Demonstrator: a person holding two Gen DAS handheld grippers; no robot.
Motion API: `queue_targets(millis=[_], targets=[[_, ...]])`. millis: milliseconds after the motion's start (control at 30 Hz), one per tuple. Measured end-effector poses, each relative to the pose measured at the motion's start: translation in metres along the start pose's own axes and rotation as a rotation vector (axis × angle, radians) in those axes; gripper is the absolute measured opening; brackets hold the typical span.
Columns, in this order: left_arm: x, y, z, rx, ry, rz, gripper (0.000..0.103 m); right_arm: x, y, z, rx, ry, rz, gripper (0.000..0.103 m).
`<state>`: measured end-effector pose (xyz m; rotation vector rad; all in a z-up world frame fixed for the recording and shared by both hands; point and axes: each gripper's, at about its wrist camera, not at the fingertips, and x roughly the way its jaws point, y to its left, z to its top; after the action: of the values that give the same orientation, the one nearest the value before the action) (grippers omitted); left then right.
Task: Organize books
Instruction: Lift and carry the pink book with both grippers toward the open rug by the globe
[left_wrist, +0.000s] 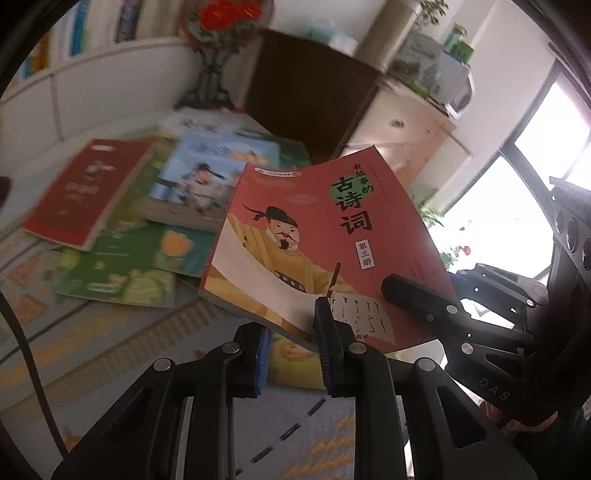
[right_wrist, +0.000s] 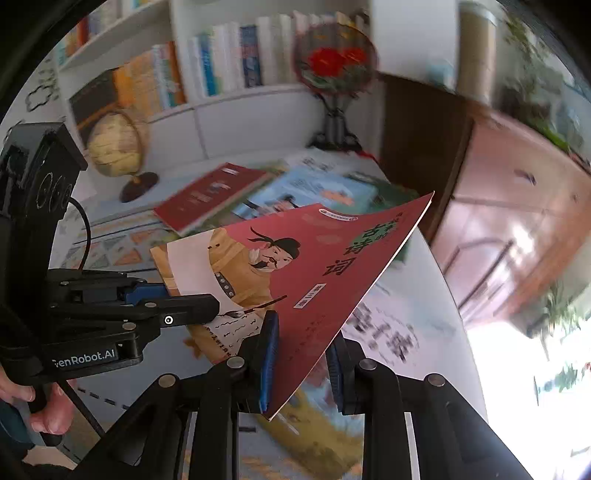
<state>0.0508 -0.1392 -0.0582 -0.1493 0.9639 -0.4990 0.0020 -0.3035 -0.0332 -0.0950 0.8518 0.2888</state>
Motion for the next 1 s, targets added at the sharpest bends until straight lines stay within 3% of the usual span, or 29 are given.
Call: queue_targets(millis=[233,433,567,800,900,1000], targets=[[-0.097,0.052,-0.007,-0.125,-0.167,0.164,0.019,-0.013,0.075,0.048,-0.177,-0.096,0.139,0.023],[-0.184,0.115,-0.036,-0.265,-0.281,0.318,0.019,-0.014,0.182,0.086,-0.334,-0.163,0.311,0.023],[-0.225,0.166,-0.060,-0.357,-0.314,0.392,0.019,-0.003,0.256,0.097,-0.415,-0.165,0.381,0.024],[-0.256,0.250,-0.096,-0.461,-0.314,0.476,0.021,0.042,0.367,0.105,-0.479,-0.087,0.486,0.024],[-0.253,0.276,-0.103,-0.462,-0.301,0.524,0.022,0.065,0.396,0.108,-0.474,-0.042,0.505,0.024],[-0.247,0.307,-0.113,-0.487,-0.286,0.516,0.022,0.089,0.418,0.107,-0.474,0.008,0.509,0.024]])
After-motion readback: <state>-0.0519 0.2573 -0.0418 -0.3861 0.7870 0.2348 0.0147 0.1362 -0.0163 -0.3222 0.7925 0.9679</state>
